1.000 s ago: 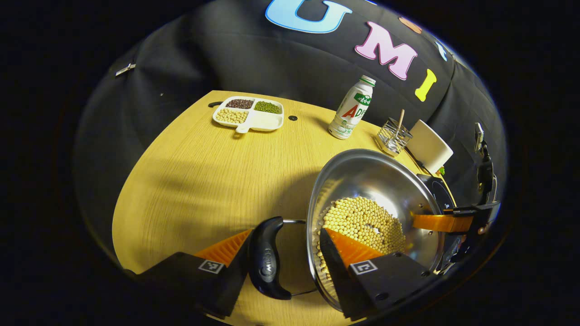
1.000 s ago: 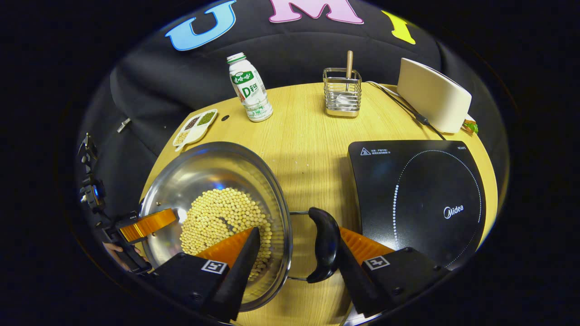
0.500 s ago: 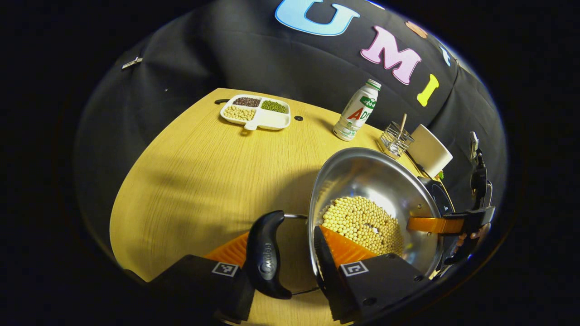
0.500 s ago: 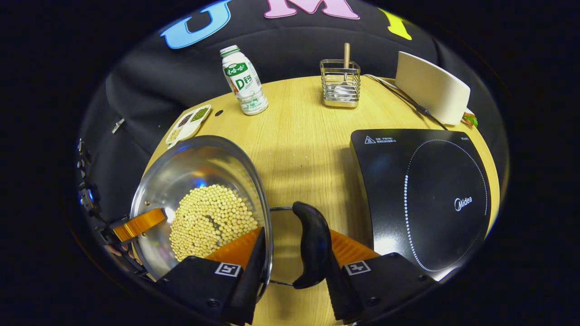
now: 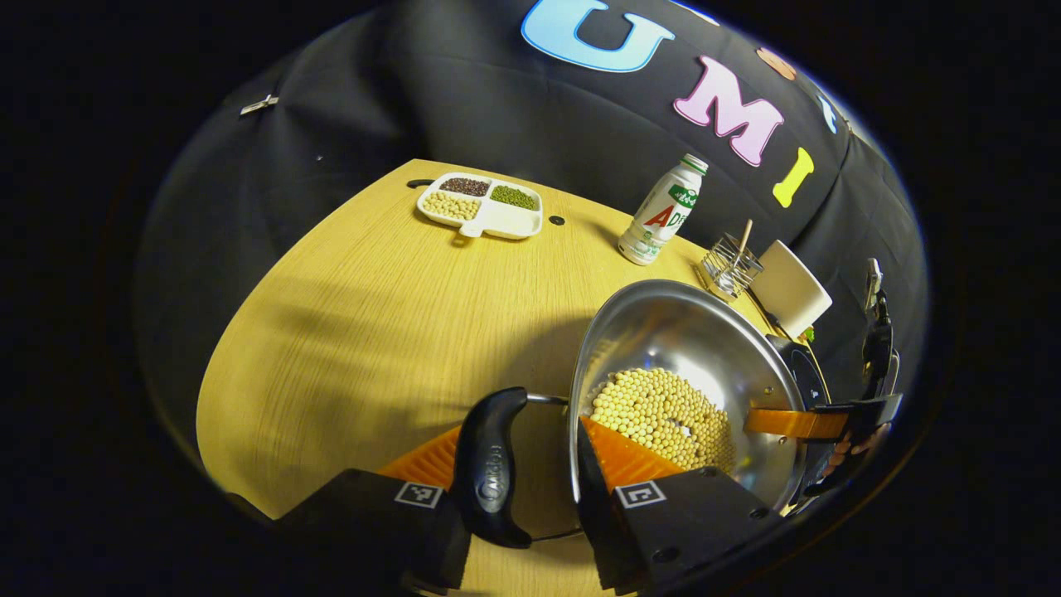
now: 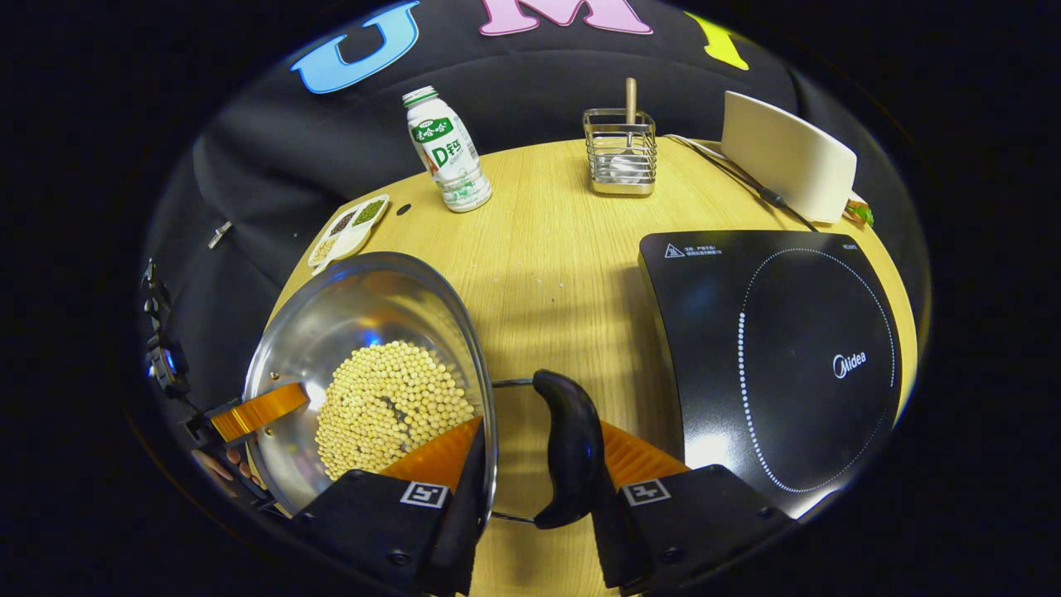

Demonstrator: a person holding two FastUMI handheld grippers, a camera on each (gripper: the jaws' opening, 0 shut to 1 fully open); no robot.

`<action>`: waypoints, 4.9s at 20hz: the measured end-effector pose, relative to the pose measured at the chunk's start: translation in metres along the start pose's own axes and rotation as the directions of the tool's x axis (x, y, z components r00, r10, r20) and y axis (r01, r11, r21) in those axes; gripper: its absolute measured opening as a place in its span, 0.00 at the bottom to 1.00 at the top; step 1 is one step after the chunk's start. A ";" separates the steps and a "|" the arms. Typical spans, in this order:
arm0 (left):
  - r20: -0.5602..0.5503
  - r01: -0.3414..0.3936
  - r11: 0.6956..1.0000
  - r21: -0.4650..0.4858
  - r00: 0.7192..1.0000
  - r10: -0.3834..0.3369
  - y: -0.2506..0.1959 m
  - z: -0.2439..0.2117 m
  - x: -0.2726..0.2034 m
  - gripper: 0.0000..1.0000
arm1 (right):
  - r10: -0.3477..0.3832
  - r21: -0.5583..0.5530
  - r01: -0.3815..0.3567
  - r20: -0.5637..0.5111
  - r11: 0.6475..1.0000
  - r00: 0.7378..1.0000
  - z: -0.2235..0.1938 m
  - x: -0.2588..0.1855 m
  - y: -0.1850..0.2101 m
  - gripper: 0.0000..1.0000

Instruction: First push the handle of the pot to place it horizontally, then grasp the pot with both hands and set it on the induction cooktop.

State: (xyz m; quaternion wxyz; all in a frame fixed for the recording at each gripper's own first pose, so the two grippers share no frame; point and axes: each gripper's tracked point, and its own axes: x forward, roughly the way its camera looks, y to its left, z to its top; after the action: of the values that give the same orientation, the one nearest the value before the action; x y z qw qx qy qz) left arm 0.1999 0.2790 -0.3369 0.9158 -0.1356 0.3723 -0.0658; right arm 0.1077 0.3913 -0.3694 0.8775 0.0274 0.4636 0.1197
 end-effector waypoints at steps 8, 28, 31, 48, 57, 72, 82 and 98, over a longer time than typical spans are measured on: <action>0.023 -0.015 1.000 -0.017 1.000 0.015 -0.008 0.002 -0.032 0.60 | 0.039 -0.027 -0.037 0.043 0.999 0.998 0.005 -0.034 0.010 0.61; 0.065 -0.016 1.000 0.015 0.998 0.015 -0.139 0.011 -0.095 0.60 | 0.078 -0.013 -0.077 0.159 0.997 0.984 0.039 -0.147 -0.075 0.61; 0.062 -0.008 1.000 0.031 0.998 0.006 -0.165 0.011 -0.089 0.61 | 0.071 0.003 -0.072 0.166 0.997 0.984 0.043 -0.154 -0.099 0.60; 0.012 0.025 0.998 0.061 1.000 -0.025 -0.286 -0.004 -0.024 0.60 | 0.021 0.070 -0.032 0.158 0.997 0.987 0.063 -0.158 -0.231 0.60; -0.003 0.029 0.998 0.064 1.000 -0.029 -0.328 -0.011 0.009 0.60 | 0.005 0.079 -0.016 0.137 0.997 0.991 0.073 -0.147 -0.285 0.60; 0.013 0.033 0.997 0.072 0.999 -0.034 -0.360 -0.018 0.052 0.60 | -0.015 0.106 0.005 0.091 0.994 0.996 0.074 -0.113 -0.333 0.60; 0.000 0.037 0.997 0.070 0.999 -0.038 -0.358 -0.021 0.056 0.61 | -0.009 0.113 -0.002 0.097 0.994 0.995 0.072 -0.108 -0.335 0.62; 0.059 -0.083 0.988 0.127 0.995 0.076 -0.358 -0.001 0.026 0.99 | -0.019 0.112 0.002 0.147 0.994 0.989 0.087 -0.133 -0.332 0.91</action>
State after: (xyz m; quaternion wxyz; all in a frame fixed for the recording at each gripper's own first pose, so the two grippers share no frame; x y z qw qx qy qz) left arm 0.2104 -0.0691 -0.2485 0.9342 -0.0628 0.3478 -0.0493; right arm 0.1688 0.0431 -0.2652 0.9072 0.0827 0.4033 0.0866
